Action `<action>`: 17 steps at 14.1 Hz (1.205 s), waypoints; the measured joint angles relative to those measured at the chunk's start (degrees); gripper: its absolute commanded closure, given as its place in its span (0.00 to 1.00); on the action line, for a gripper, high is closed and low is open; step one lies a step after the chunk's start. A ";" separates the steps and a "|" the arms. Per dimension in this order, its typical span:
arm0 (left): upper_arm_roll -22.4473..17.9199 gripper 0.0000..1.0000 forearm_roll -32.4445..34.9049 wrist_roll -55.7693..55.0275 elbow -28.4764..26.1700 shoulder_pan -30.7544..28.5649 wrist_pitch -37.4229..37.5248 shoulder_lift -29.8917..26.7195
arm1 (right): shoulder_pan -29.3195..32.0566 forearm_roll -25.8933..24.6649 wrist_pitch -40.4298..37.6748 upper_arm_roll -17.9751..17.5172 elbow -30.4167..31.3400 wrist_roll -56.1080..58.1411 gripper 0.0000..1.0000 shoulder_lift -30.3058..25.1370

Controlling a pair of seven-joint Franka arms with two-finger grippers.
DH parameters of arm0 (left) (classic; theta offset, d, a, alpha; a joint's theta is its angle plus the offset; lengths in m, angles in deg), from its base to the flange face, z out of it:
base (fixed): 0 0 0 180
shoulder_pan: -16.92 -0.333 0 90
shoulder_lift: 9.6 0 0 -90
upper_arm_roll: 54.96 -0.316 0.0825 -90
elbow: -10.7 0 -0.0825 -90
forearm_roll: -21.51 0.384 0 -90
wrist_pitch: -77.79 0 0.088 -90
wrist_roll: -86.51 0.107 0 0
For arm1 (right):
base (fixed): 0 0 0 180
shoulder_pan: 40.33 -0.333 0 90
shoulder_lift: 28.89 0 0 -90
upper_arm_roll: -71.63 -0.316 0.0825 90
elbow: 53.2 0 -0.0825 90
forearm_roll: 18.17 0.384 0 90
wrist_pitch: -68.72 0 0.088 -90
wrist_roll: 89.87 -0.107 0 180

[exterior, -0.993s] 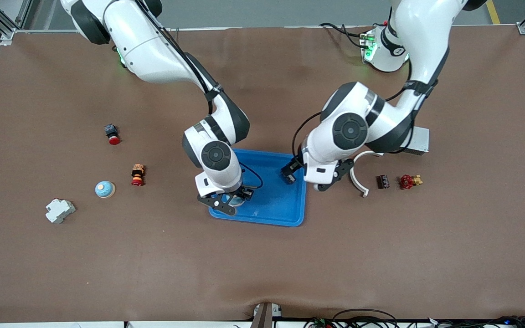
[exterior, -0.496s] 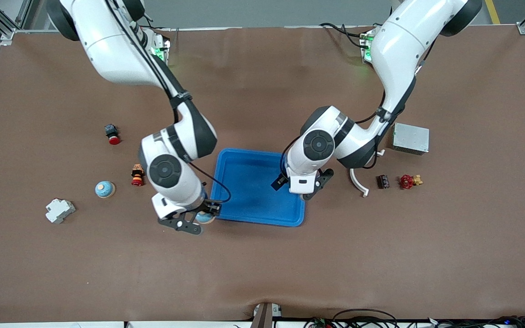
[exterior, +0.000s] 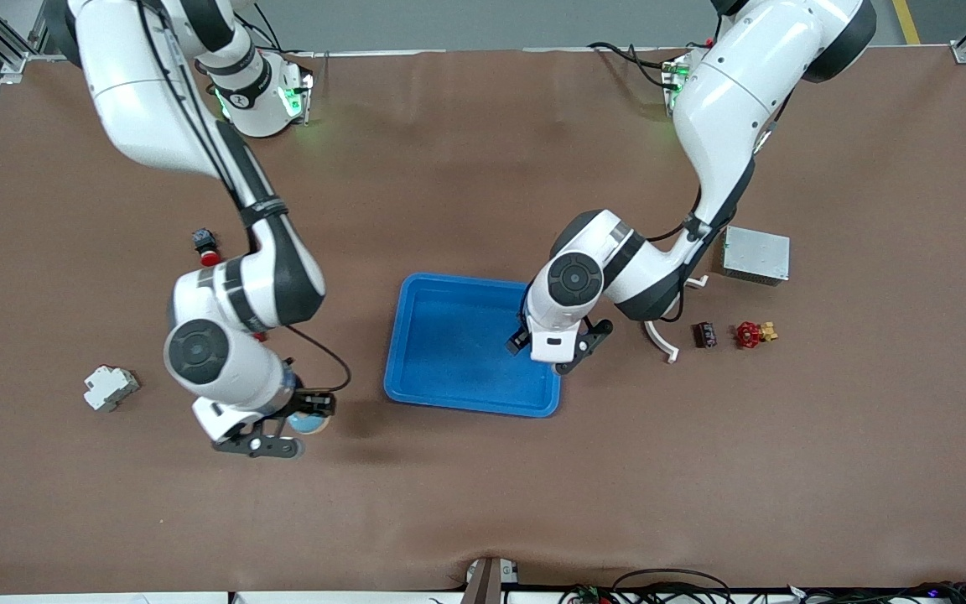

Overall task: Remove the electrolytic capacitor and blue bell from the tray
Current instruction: 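Carry the bell with the right gripper while the left gripper grasps the capacitor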

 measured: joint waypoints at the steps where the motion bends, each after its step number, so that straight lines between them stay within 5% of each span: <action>1: 0.00 0.00 0.00 -0.21 0.00 0.34 -0.20 0.28 | 2.04 0.05 0.00 0.00 0.31 3.55 1.00 0.00; 12: -1.67 0.00 0.20 -5.02 0.13 2.23 -4.36 3.87 | 17.51 4.65 1.29 -0.31 6.21 32.38 1.00 0.00; 15: -1.69 0.61 0.21 -5.03 0.18 2.40 -4.40 3.96 | 20.26 5.05 3.92 -0.33 8.15 37.16 1.00 0.01; 17: -1.70 0.90 0.21 -5.03 0.31 2.44 -4.41 3.96 | 21.26 5.09 5.20 -0.35 9.10 38.97 1.00 0.02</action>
